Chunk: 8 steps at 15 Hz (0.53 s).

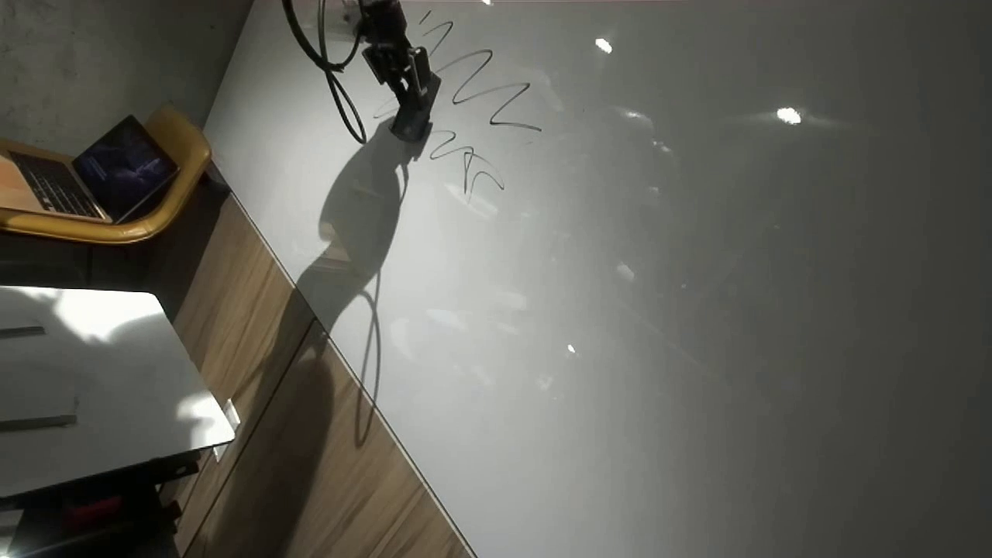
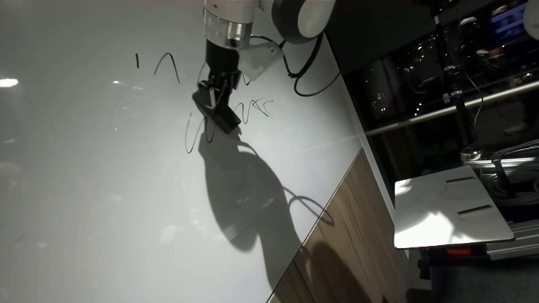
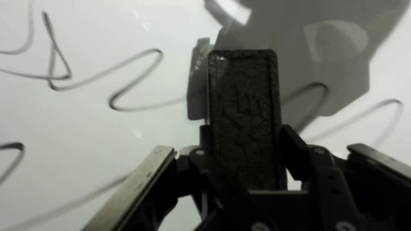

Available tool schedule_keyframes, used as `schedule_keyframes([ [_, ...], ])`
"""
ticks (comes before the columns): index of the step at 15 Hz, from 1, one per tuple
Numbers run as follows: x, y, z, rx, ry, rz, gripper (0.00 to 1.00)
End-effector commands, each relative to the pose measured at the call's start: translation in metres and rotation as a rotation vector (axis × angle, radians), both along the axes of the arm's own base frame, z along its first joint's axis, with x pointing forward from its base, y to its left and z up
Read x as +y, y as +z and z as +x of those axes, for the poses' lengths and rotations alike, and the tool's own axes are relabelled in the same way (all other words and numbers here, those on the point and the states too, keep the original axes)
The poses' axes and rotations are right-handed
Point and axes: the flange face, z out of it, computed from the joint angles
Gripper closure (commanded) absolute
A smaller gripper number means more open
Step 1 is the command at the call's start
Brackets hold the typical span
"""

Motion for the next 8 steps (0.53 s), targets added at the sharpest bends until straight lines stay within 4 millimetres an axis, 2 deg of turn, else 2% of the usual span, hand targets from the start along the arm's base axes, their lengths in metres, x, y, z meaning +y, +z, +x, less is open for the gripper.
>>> schedule_keyframes([
  [1,-0.085,-0.011,0.000,0.137,-0.128,-0.038,0.71],
  [5,-0.200,-0.017,-0.003,0.178,-0.176,-0.030,0.71],
  [7,-0.256,-0.016,-0.012,0.180,-0.177,-0.003,0.71],
  [8,-0.274,-0.015,-0.020,0.176,-0.167,0.023,0.71],
])
